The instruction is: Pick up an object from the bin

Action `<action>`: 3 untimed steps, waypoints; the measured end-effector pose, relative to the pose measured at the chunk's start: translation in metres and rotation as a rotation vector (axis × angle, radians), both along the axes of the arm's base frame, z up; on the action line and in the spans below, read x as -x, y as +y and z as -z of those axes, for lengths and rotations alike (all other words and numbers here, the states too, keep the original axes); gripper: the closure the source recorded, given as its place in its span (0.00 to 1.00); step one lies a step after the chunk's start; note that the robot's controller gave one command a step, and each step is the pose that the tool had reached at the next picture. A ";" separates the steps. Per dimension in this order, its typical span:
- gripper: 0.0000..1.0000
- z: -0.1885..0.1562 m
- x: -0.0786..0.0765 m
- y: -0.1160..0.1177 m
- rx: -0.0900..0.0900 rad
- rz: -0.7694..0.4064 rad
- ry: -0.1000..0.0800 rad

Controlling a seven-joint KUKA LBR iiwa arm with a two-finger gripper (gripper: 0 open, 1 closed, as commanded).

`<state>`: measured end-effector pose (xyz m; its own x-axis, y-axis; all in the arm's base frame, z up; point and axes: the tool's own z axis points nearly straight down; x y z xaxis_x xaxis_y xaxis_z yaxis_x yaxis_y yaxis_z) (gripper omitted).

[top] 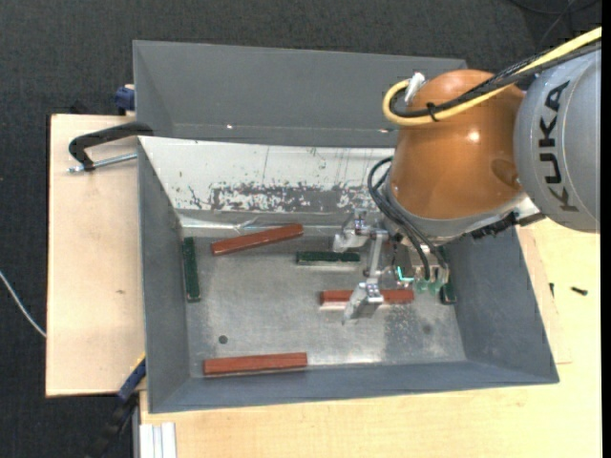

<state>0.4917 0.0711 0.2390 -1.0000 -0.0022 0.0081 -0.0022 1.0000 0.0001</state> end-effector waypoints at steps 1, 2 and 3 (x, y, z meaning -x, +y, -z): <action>0.00 -0.004 -0.002 0.000 -0.001 0.002 -0.009; 0.00 0.043 -0.021 -0.020 -0.002 0.055 -0.015; 0.00 0.089 -0.024 -0.038 -0.001 -0.048 -0.007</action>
Offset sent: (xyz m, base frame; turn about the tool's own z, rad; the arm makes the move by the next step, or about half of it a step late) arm 0.0297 -0.0336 -0.0780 0.0894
